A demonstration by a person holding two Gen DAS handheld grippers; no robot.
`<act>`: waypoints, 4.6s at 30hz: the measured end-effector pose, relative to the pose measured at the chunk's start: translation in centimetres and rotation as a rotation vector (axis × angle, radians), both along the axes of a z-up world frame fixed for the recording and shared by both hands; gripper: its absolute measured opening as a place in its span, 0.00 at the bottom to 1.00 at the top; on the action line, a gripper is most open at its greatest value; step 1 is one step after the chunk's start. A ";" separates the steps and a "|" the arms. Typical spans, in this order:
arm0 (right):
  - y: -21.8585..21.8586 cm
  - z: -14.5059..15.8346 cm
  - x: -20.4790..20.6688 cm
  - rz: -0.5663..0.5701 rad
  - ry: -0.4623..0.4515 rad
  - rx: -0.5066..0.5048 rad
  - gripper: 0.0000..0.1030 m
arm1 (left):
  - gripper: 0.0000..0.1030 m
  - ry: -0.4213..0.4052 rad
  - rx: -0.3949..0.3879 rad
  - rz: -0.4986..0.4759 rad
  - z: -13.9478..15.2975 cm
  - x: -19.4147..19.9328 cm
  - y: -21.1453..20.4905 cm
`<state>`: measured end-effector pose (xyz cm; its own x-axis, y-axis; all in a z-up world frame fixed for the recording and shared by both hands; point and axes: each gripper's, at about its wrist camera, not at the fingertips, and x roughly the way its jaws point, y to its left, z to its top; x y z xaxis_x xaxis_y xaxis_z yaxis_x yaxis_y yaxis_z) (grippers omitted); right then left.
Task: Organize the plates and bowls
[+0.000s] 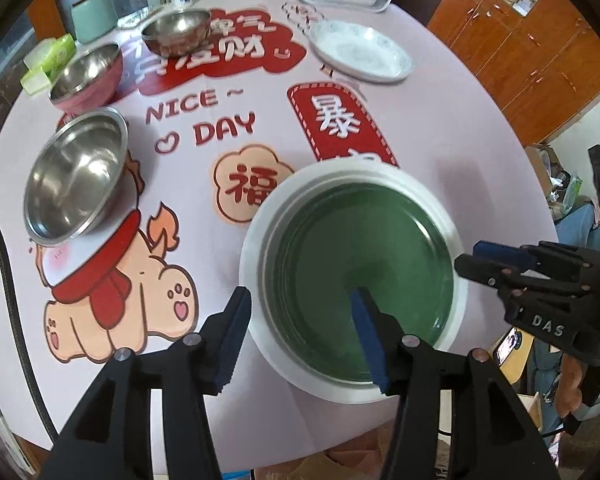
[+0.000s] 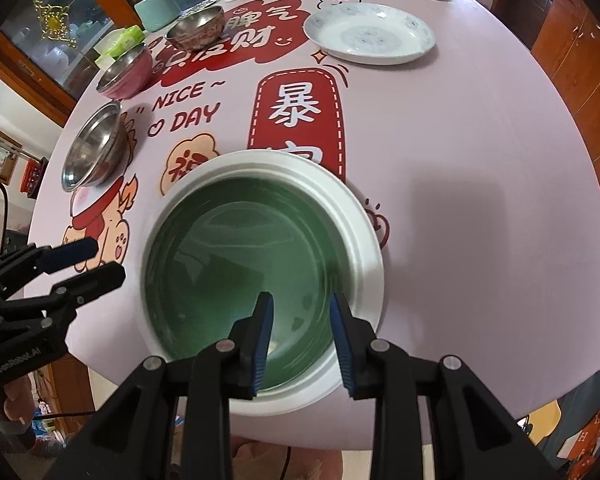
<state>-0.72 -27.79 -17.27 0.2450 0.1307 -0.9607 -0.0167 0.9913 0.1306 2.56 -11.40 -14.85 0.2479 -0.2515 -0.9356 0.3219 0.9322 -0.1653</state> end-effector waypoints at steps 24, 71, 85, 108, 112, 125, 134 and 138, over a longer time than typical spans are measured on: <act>1.1 6.7 -2.9 -0.007 -0.109 0.049 0.29 | 0.75 -0.289 -0.093 0.037 10.3 -1.2 0.4; -20.1 -5.2 32.9 -0.130 0.070 0.201 0.27 | 0.52 0.058 0.015 0.172 -6.9 34.0 -14.1; -19.7 -5.5 32.8 -0.103 0.093 0.254 0.06 | 0.10 0.130 -0.065 0.094 -8.7 34.4 -14.6; -17.4 -1.2 25.2 -0.058 0.068 0.286 0.07 | 0.10 0.096 -0.082 0.073 -2.8 26.6 -12.0; -15.8 0.6 22.5 -0.053 0.046 0.278 0.07 | 0.10 0.076 -0.066 0.053 -0.8 24.3 -10.9; -10.7 2.8 12.4 -0.069 0.016 0.274 0.07 | 0.10 0.035 -0.021 -0.001 2.2 13.2 -6.3; -7.8 1.3 5.9 -0.082 0.013 0.272 0.07 | 0.11 0.058 -0.015 -0.021 0.8 6.3 -3.4; -6.5 0.4 3.2 -0.074 0.014 0.272 0.07 | 0.11 0.073 -0.022 -0.016 -0.4 3.9 -2.1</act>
<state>2.51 -34.30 -16.85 0.2507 0.3668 -0.8959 0.0577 0.9181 0.3920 6.48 -13.46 -15.26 0.1751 -0.2755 -0.9452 0.3231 0.9230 -0.2091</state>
